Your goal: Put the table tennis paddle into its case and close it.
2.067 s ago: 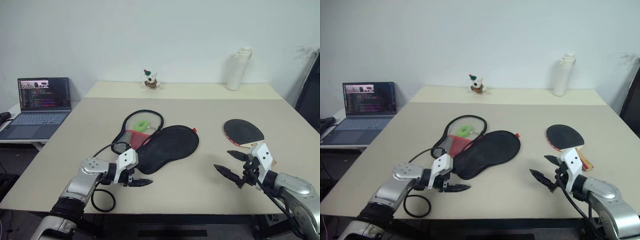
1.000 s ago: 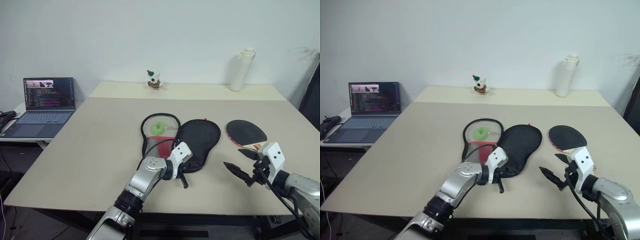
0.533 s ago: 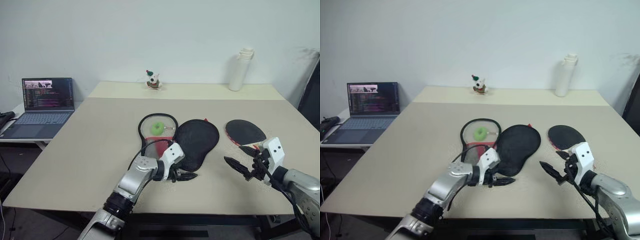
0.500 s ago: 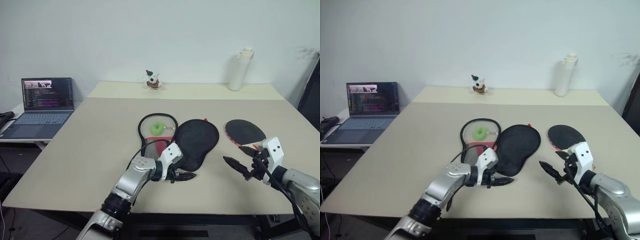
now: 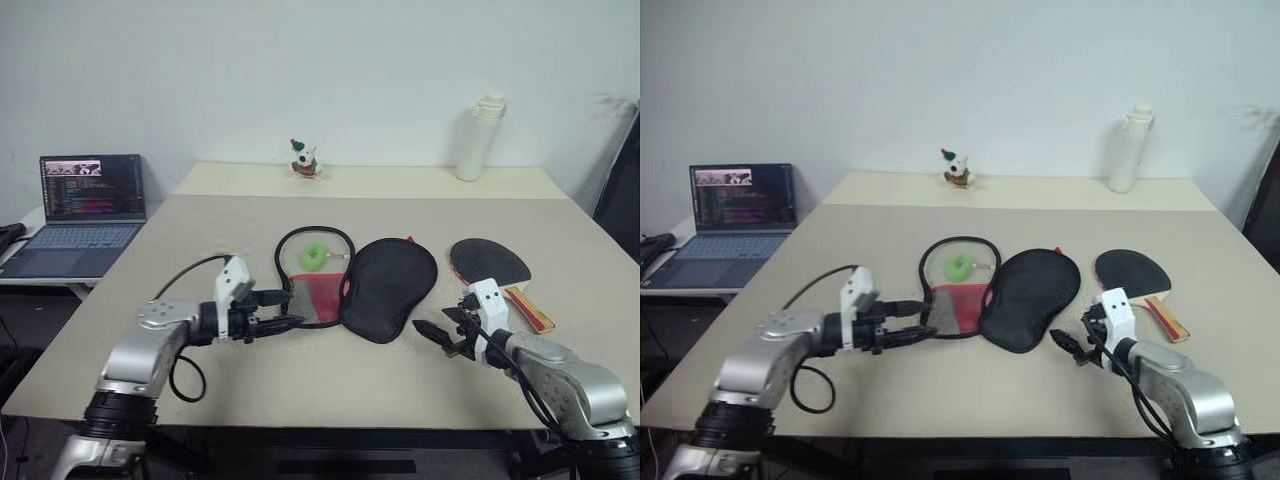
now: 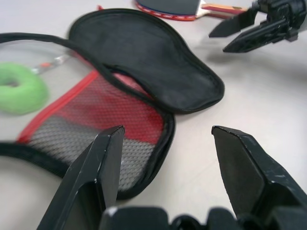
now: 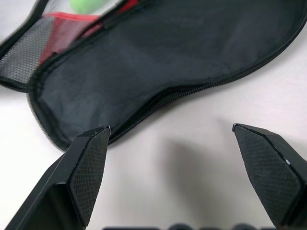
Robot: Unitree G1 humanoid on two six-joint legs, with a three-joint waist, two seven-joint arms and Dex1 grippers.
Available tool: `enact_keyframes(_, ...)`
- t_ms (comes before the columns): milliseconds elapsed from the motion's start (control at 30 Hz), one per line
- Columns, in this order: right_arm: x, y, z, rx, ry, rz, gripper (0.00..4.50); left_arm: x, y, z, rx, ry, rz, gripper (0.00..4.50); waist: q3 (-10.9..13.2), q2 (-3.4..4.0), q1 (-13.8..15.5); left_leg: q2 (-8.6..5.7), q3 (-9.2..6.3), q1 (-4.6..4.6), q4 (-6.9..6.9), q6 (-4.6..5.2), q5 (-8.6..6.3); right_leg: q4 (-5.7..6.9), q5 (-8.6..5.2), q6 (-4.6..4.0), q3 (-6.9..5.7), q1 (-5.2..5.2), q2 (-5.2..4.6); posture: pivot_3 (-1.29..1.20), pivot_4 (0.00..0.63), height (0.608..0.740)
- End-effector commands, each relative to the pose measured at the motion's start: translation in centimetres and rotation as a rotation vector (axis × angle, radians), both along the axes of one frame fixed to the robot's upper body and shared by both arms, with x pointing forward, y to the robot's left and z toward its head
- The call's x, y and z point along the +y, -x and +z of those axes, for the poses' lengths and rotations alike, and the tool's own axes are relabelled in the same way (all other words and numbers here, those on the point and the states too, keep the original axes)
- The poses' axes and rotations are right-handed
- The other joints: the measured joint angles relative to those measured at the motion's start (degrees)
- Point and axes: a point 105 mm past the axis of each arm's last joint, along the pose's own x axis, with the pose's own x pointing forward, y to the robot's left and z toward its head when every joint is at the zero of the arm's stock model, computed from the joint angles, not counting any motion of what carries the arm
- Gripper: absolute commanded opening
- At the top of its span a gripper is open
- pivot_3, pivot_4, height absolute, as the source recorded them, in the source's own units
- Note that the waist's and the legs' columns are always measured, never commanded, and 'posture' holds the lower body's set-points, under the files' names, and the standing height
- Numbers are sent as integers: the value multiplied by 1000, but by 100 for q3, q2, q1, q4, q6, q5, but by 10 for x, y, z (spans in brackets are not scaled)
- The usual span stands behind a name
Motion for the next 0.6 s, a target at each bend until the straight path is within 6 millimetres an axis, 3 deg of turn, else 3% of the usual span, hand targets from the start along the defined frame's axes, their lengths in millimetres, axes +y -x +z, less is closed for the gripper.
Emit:
enact_keyframes(33, 15, -13, 0, 34, -61, -19, 4500, 9, -2, 21, -70, 28, 15, 3145, 0, 0, -17, 1, 1, 2, 1, 0, 0, 2, 0, 0, 1, 0, 0, 0, 150, 740)
enact_keyframes(333, 47, -21, -13, 80, -93, 42, 4500, 6, -3, 23, -78, 29, 12, 3145, -3, -5, -47, 5, 3, 5, -4, 0, 0, 6, 15, -25, 3, -3, 6, 0, 150, 740)
enact_keyframes(500, 66, -26, -10, 55, -107, 79, 4500, 4, -5, 24, -84, 23, 10, 3145, -4, -7, -151, 21, 11, 14, -3, 0, 0, 8, 12, -19, 15, -2, 25, 0, 150, 740)
enact_keyframes(600, 72, -30, -5, 33, -109, 82, 3917, 2, -5, 25, -88, 18, 4, 3197, -4, -7, -184, 28, 16, 17, -5, 0, 0, 10, 12, -19, 28, -6, 39, 0, 150, 740)
